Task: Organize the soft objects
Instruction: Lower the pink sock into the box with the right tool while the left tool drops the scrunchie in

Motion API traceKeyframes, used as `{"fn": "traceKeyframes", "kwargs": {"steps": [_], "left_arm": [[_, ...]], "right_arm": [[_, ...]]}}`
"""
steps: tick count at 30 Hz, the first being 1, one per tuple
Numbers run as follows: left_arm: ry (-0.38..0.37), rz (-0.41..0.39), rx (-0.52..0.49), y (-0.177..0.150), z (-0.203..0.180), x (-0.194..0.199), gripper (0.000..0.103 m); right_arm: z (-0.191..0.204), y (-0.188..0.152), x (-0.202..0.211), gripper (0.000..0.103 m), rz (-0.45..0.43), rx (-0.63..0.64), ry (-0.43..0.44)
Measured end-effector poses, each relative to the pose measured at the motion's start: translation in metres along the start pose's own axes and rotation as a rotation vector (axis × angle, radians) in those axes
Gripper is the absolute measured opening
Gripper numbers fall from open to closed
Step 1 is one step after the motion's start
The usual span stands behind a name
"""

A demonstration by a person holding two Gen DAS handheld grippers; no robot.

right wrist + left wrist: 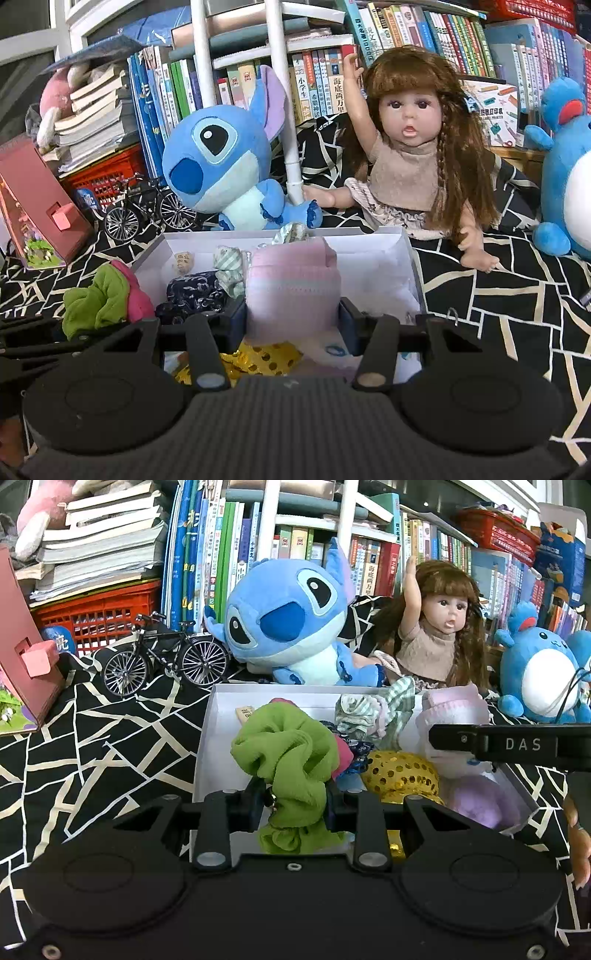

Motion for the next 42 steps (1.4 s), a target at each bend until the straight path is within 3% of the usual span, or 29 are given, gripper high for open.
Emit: {"fn": "traceKeyframes", "kwargs": {"steps": [8, 22, 42], "left_arm": [[-0.003, 0.017, 0.03, 0.003, 0.002, -0.012, 0.029], [-0.011, 0.056, 0.054, 0.004, 0.005, -0.023, 0.031], [0.006, 0.077, 0.051, -0.001, 0.006, -0.035, 0.037]], "right_arm": [[0.005, 0.007, -0.013, 0.055, 0.019, -0.002, 0.005], [-0.007, 0.014, -0.033, 0.055, 0.084, -0.138, 0.035], [0.0, 0.013, -0.058, 0.055, 0.132, -0.141, 0.015]]}}
Point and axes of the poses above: each gripper's, at about its wrist camera, not at the fingertips, and x roughly against the way its jaws point, z to its left, y to its top, the point moved 6 cm from there along -x, roughly the way its jaws point, and after that the axes turned 1 degree about -y, right-handed, at the moved point
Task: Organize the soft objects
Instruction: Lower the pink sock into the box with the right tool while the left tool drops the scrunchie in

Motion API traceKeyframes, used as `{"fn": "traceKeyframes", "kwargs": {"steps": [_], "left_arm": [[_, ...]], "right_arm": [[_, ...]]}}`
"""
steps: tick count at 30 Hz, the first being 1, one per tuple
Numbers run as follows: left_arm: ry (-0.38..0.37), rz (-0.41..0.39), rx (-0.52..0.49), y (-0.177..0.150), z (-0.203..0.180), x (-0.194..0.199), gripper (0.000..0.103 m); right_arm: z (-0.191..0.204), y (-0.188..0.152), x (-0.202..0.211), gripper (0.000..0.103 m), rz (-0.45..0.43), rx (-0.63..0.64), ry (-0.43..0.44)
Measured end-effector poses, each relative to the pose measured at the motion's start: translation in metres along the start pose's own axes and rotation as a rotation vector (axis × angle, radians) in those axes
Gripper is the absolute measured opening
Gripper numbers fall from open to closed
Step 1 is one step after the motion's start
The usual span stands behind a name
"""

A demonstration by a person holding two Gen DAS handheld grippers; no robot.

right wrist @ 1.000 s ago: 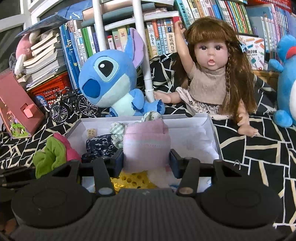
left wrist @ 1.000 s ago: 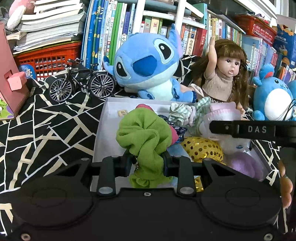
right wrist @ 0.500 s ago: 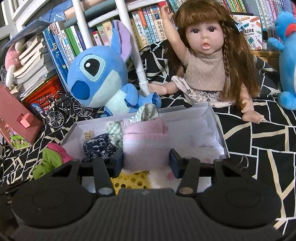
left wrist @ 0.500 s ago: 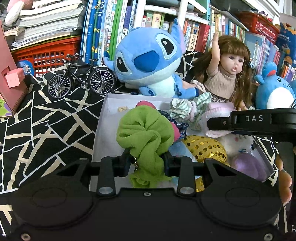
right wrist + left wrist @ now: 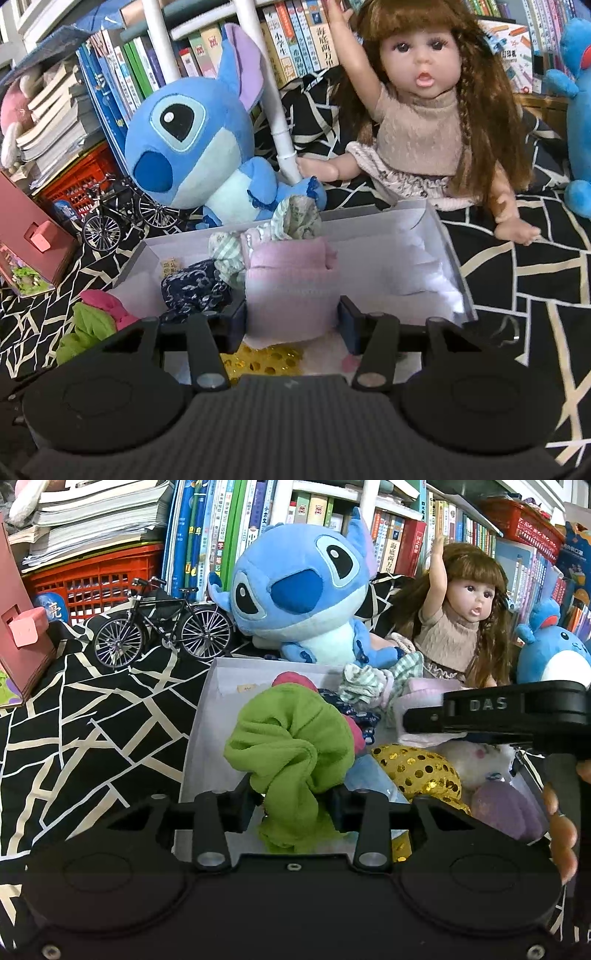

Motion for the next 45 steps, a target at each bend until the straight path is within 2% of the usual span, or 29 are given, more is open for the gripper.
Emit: {"fn": "traceKeyframes", "kwargs": {"steps": [12, 14, 15, 20, 24, 25, 34, 45], "left_arm": [[-0.006, 0.005, 0.004, -0.001, 0.001, -0.005, 0.044], [-0.006, 0.008, 0.009, -0.001, 0.001, -0.005, 0.048], [-0.006, 0.009, 0.013, -0.001, 0.001, -0.005, 0.05], [0.005, 0.002, 0.007, -0.001, 0.002, -0.001, 0.061], [0.004, -0.007, 0.01, -0.001, 0.002, 0.005, 0.079], [0.002, -0.014, 0.009, 0.0, 0.001, 0.007, 0.081], [-0.004, -0.049, -0.005, 0.003, -0.005, 0.029, 0.087], [-0.01, -0.088, -0.02, 0.004, -0.012, 0.062, 0.089]], "right_arm": [[0.007, -0.005, -0.011, 0.055, 0.025, 0.036, -0.016], [0.009, -0.005, -0.01, 0.06, 0.02, 0.042, -0.021], [0.009, -0.005, -0.009, 0.069, 0.015, 0.041, -0.017], [0.012, -0.008, 0.0, 0.075, 0.004, 0.058, 0.023], [0.012, -0.008, 0.009, 0.078, -0.01, 0.051, 0.03], [0.011, -0.007, 0.012, 0.079, -0.015, 0.049, 0.033], [0.006, -0.01, 0.039, 0.085, -0.055, 0.068, 0.031], [0.0, -0.009, 0.083, 0.093, -0.143, 0.079, -0.003]]}}
Point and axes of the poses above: each gripper's, at about its wrist camera, not at the fingertips, and x roughly against the way its jaws point, z to its left, y to its top, the point moved 6 cm from there along -x, roughly the way its jaws point, and after that the axes turned 1 degree about -y, right-handed, at the moved point
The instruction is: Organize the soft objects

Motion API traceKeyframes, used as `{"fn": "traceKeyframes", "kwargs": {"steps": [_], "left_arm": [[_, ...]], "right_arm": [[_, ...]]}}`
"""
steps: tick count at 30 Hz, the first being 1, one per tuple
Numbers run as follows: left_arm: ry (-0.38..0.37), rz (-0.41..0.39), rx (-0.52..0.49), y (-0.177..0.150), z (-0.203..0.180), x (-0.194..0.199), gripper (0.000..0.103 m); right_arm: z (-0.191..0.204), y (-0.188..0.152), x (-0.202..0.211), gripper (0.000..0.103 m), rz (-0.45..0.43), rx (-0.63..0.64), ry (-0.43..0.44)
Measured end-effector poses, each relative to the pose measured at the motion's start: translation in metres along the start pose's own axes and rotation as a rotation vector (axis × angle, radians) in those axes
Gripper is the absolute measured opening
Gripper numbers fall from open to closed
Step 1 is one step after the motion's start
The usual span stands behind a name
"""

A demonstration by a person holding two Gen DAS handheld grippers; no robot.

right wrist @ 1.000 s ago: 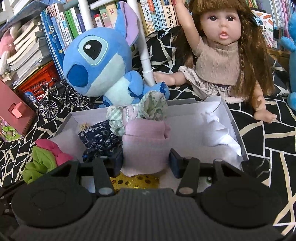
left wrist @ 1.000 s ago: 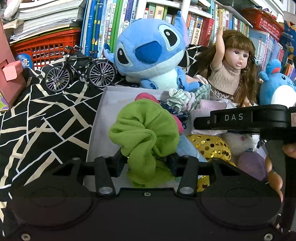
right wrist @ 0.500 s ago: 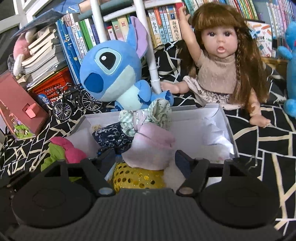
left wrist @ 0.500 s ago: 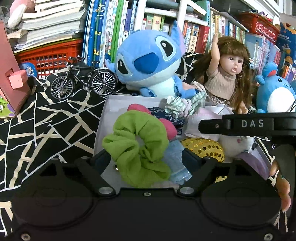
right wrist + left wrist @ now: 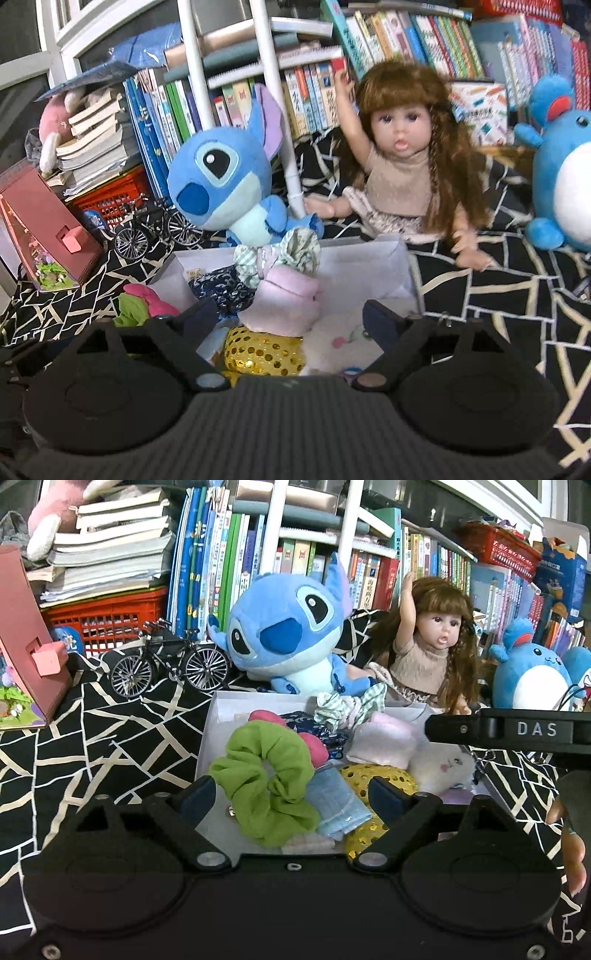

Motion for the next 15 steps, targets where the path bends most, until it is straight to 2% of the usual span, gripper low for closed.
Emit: {"fn": "traceKeyframes", "kwargs": {"steps": [7, 15], "left_arm": [[-0.008, -0.028, 0.001, -0.003, -0.004, 0.026, 0.091], [-0.003, -0.063, -0.013, -0.018, -0.008, 0.05, 0.093]], "right_arm": [[-0.005, -0.004, 0.029, 0.094, -0.059, 0.007, -0.022], [-0.014, -0.025, 0.058, 0.098, -0.115, 0.006, -0.058]]}}
Point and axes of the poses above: each gripper's, at about its wrist camera, not at the fingertips, and x roughly against the way its jaws point, z to its left, y to its top, the point moved 6 cm from there along -x, roughly the way its jaws point, and after that the axes turned 1 degree about -y, right-handed, at the moved point
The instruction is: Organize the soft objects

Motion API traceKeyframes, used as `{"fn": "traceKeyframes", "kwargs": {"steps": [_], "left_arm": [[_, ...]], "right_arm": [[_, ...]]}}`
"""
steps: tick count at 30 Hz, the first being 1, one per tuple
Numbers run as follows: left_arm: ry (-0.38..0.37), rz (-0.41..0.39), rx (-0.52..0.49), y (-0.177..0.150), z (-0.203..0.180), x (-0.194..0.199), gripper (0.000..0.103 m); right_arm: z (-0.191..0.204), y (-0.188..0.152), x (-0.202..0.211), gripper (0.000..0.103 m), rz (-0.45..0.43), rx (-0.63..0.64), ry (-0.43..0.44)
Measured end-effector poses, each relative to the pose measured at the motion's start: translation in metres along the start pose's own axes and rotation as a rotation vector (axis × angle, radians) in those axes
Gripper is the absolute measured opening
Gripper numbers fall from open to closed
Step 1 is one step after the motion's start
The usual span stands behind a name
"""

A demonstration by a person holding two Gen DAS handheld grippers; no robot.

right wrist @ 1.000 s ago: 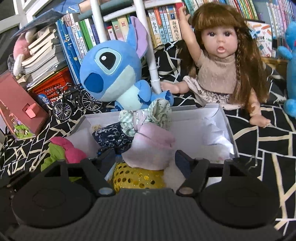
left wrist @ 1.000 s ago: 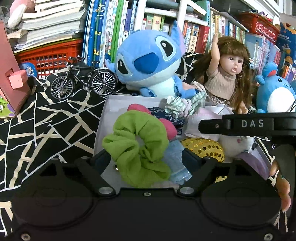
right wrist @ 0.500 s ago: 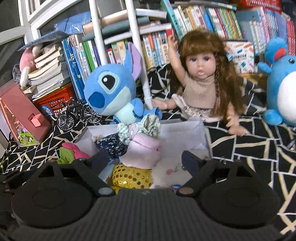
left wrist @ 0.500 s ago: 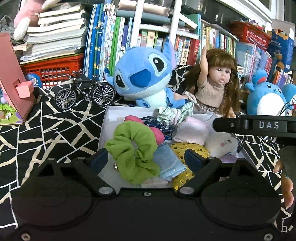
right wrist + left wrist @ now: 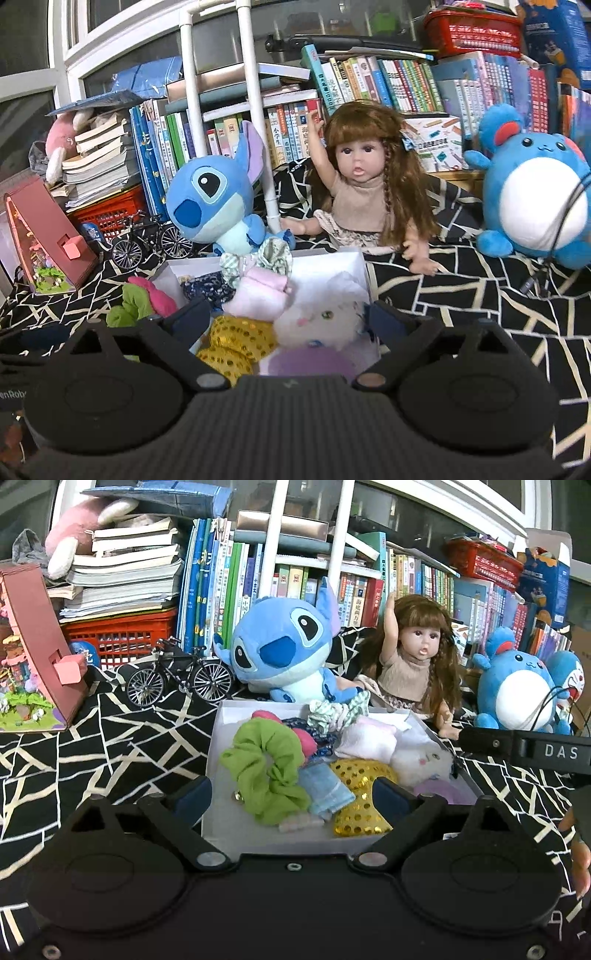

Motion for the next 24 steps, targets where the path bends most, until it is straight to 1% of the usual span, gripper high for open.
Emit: {"fn": "traceKeyframes", "kwargs": {"steps": [9, 12, 19, 24], "left_arm": [[0.008, 0.021, -0.02, -0.027, -0.001, 0.011, 0.094], [0.008, 0.03, -0.007, -0.033, 0.0, 0.014, 0.094], [0.029, 0.037, 0.007, -0.046, 0.003, 0.018, 0.094], [0.047, 0.057, 0.01, -0.057, 0.003, 0.015, 0.094]], "right_arm": [[-0.001, -0.029, 0.023, 0.1, -0.033, 0.047, -0.016], [-0.001, -0.037, 0.027, 0.1, -0.037, 0.05, -0.017], [0.0, -0.053, 0.031, 0.102, -0.031, 0.061, -0.026], [-0.002, -0.067, 0.029, 0.102, -0.01, 0.059, -0.035]]}}
Point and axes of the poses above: each gripper's, at about its wrist camera, not at the fingertips, and x roughly against the way its jaws point, z to its left, y to its top, the point moved 6 cm from there along -x, roughly the way its jaws point, and after that the axes turned 1 degree about -y, right-handed, at the moved point
